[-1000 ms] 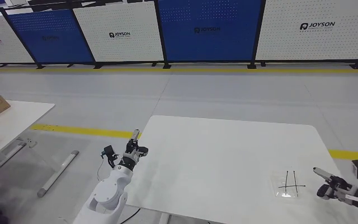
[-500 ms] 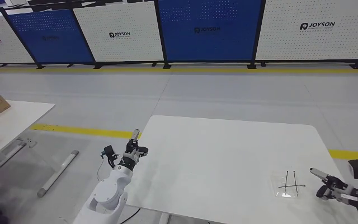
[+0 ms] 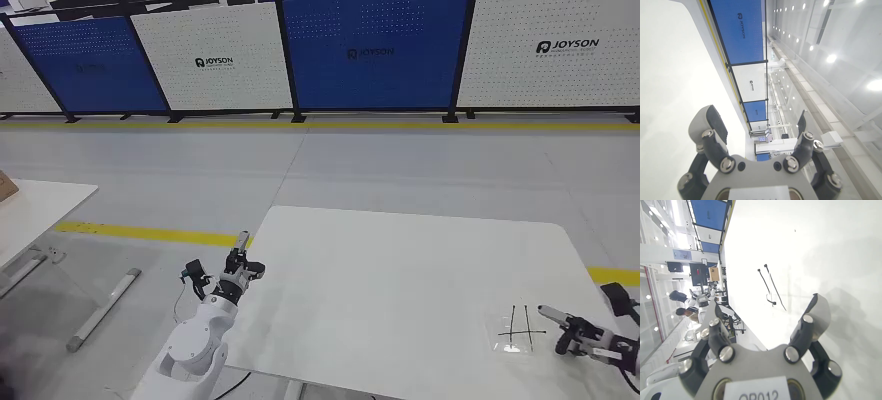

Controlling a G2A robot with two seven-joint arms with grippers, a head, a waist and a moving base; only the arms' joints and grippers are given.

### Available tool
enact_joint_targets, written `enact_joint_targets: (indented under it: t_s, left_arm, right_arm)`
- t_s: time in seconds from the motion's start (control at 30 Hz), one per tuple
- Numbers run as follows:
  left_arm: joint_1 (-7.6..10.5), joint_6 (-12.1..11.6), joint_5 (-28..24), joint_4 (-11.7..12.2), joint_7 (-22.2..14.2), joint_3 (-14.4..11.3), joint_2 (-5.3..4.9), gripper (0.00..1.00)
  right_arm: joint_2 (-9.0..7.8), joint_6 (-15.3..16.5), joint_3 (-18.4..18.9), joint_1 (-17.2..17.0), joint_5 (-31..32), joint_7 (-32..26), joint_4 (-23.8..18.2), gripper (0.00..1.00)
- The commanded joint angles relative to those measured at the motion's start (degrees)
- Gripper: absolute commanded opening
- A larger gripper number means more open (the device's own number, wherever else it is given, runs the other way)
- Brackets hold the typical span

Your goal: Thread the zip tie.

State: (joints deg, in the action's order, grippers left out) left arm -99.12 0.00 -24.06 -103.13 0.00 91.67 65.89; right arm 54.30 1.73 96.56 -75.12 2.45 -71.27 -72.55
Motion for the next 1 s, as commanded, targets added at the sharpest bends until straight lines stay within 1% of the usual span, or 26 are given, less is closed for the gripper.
enact_joint_targets:
  t_s: [0.0, 0.13, 0.27, 0.47, 0.6, 0.63, 0.67, 0.7, 0.73, 0.83, 0.97]
  left_arm:
    - [0.00, 0.00, 0.00, 0.00, 0.00, 0.00, 0.00, 1.00]
    - [0.00, 0.00, 0.00, 0.00, 0.00, 0.00, 0.00, 1.00]
    - [0.00, 0.00, 0.00, 0.00, 0.00, 0.00, 0.00, 1.00]
    - [0.00, 0.00, 0.00, 0.00, 0.00, 0.00, 0.00, 1.00]
    - [0.00, 0.00, 0.00, 0.00, 0.00, 0.00, 0.00, 1.00]
    - [0.00, 0.00, 0.00, 0.00, 0.00, 0.00, 0.00, 1.00]
    - [0.00, 0.00, 0.00, 0.00, 0.00, 0.00, 0.00, 1.00]
    - [0.00, 0.00, 0.00, 0.00, 0.00, 0.00, 0.00, 1.00]
    - [0.00, 0.00, 0.00, 0.00, 0.00, 0.00, 0.00, 1.00]
    - [0.00, 0.00, 0.00, 0.00, 0.00, 0.00, 0.00, 1.00]
    - [0.00, 0.00, 0.00, 0.00, 0.00, 0.00, 0.00, 1.00]
  right_arm:
    - [0.00, -0.01, 0.00, 0.00, -0.01, -0.01, 0.00, 1.00]
    - [0.04, 0.25, -0.26, -0.25, 0.21, 0.67, -0.23, 1.00]
    - [0.01, 0.63, -0.59, -1.06, -0.97, 1.85, -0.82, 1.00]
    - [-0.38, 0.26, -0.96, -0.29, -0.93, 1.47, 0.57, 0.99]
    - [-0.53, 0.04, -1.66, 0.45, -0.75, 1.69, 1.71, 0.71]
    - [-0.56, -0.04, -1.79, 0.60, -0.80, 1.79, 1.99, 0.69]
    - [-0.59, -0.13, -1.95, 0.79, -0.98, 1.89, 2.32, 0.70]
    - [-0.61, -0.10, -2.06, 0.92, -1.08, 1.92, 2.54, 0.62]
    - [-0.65, -0.05, -2.17, 1.04, -1.13, 1.96, 2.76, 0.49]
    - [-0.78, 0.18, -2.43, 1.29, -1.36, 1.93, 3.39, 0.47]
    - [-1.01, 0.51, -2.34, 1.29, -1.76, 1.86, 3.90, 0.47]
